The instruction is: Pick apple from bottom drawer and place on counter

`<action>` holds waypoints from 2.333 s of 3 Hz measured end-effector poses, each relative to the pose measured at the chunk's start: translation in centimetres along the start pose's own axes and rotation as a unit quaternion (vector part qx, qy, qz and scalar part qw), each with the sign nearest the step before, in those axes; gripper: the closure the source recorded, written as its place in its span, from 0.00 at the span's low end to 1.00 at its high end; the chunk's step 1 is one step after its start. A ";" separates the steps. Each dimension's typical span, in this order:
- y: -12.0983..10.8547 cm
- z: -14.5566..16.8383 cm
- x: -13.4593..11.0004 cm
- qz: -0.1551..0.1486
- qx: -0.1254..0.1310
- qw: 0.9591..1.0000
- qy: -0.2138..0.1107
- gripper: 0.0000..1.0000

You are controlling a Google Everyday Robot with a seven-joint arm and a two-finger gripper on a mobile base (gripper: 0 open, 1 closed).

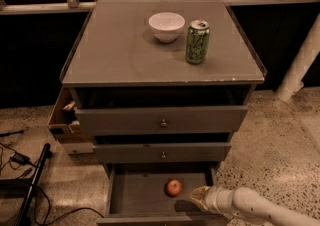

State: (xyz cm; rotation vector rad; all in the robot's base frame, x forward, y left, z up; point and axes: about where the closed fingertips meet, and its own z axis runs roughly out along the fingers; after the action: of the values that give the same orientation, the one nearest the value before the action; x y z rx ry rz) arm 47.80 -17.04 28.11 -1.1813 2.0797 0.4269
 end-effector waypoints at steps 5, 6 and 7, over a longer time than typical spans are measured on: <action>-1.8 9.0 2.2 -0.011 -0.005 0.999 -0.030 0.17; -2.3 11.4 2.3 -0.004 -0.007 0.999 -0.040 0.28; -2.6 13.0 2.6 0.000 -0.009 0.999 -0.047 0.23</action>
Offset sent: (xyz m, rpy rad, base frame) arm 0.0299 0.0124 -0.0461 0.0146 -0.0543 0.0029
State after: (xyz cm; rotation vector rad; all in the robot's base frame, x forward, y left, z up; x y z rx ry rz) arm 54.43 -12.44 17.30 -1.1491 1.9986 0.4925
